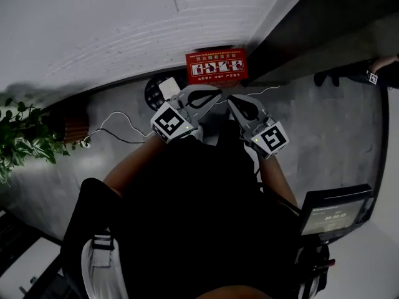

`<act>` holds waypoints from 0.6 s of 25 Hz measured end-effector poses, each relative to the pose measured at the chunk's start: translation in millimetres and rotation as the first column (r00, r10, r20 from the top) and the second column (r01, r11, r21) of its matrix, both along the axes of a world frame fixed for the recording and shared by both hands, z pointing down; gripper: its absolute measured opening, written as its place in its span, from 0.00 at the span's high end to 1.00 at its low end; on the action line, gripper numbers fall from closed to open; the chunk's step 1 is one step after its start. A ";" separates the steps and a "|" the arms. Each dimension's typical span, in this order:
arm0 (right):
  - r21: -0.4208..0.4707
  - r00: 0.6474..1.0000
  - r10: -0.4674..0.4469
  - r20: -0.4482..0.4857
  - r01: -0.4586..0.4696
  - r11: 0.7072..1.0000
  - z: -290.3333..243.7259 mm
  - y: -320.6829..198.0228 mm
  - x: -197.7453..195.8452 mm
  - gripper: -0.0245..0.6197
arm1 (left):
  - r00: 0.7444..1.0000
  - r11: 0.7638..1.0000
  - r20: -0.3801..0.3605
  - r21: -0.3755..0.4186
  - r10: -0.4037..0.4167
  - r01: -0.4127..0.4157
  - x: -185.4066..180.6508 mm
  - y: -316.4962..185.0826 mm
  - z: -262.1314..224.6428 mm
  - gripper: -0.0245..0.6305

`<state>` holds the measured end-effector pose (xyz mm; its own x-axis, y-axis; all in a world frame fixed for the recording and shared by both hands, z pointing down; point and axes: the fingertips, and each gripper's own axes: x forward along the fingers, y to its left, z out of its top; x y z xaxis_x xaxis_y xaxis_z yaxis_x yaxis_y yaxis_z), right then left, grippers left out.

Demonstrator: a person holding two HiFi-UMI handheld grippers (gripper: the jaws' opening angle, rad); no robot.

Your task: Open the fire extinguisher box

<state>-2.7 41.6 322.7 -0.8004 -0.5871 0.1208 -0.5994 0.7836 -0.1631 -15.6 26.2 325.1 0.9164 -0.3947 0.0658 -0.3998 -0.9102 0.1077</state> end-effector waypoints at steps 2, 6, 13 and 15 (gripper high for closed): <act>-0.002 0.998 -0.064 0.008 0.064 0.998 0.1 -22.5 4.7 0.95 | 0.997 0.997 -0.001 -0.001 -0.074 0.074 3.0 -22.3 -2.0 0.96; 0.017 0.979 -0.204 0.004 0.204 0.979 -8.9 -62.0 19.5 0.95 | 0.980 0.980 0.000 0.000 -0.201 0.201 20.1 -57.8 -10.2 0.96; 0.008 0.936 -0.345 0.067 0.345 0.939 27.8 -119.8 49.1 0.95 | 0.938 0.940 0.070 -0.020 -0.340 0.342 51.0 -102.2 27.0 0.96; -0.002 0.933 -0.353 0.068 0.353 0.935 34.7 -131.7 53.4 0.95 | 0.927 0.929 0.073 -0.023 -0.367 0.370 52.5 -110.9 29.7 0.96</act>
